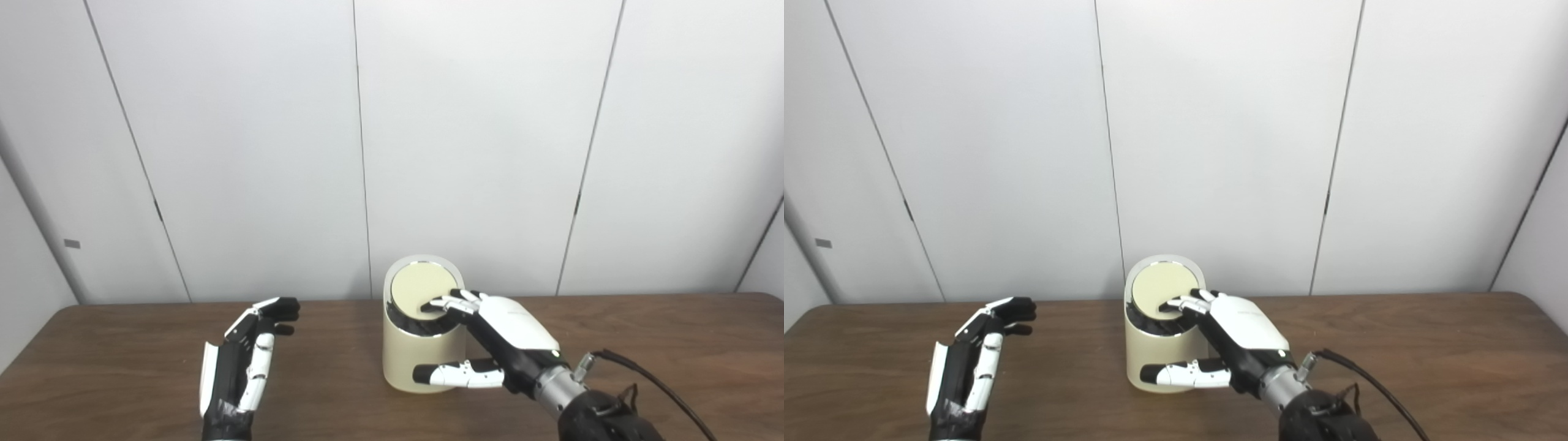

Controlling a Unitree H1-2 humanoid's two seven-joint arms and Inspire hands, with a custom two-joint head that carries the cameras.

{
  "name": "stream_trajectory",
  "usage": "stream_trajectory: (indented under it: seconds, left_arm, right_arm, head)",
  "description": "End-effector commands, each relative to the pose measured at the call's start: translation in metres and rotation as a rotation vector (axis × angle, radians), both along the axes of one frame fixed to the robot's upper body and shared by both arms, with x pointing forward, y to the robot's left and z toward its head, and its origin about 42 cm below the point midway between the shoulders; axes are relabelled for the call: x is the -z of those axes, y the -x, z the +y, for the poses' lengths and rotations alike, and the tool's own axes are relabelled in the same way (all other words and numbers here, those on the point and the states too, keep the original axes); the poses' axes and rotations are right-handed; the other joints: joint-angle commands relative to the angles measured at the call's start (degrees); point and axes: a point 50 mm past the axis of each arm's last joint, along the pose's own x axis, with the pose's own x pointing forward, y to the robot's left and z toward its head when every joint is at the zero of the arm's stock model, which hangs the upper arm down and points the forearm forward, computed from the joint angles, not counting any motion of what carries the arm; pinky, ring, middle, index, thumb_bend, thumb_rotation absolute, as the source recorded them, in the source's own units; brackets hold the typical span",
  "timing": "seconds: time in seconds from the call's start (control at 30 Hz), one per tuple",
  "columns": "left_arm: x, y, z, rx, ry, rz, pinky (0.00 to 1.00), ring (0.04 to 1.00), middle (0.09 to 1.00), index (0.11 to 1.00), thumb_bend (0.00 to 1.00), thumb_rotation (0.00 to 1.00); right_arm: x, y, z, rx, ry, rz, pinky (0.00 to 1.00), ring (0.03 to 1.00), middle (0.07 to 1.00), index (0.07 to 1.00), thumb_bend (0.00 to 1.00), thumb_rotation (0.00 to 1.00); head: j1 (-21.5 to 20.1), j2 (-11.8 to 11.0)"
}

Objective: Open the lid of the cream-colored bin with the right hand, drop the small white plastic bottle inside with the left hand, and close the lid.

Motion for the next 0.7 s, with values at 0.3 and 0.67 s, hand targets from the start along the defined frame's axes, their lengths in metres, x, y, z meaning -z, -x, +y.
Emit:
stream_trajectory:
  seconds: [0.3,0.67]
  left_arm:
    - [-0.0182,-0.0059,-0.0013,0.006,-0.012,-0.070,0.61,0.676,0.691,0.681,0.35,0.83]
    - [-0.0181,-0.0058,-0.0014,0.009,-0.016,-0.073,0.61,0.676,0.692,0.681,0.34,0.84]
  right_arm:
    - [-0.0006,-0.0032,-0.0046,0.004,-0.006,-0.017,1.00,0.960,0.909,0.874,0.73,0.88]
    - [0.0005,-0.0022,-0.0064,0.008,-0.017,-0.022,1.00,0.954,0.912,0.870,0.72,0.84]
  head:
    - [-0.1,0.0]
    - [0.0,-0.1]
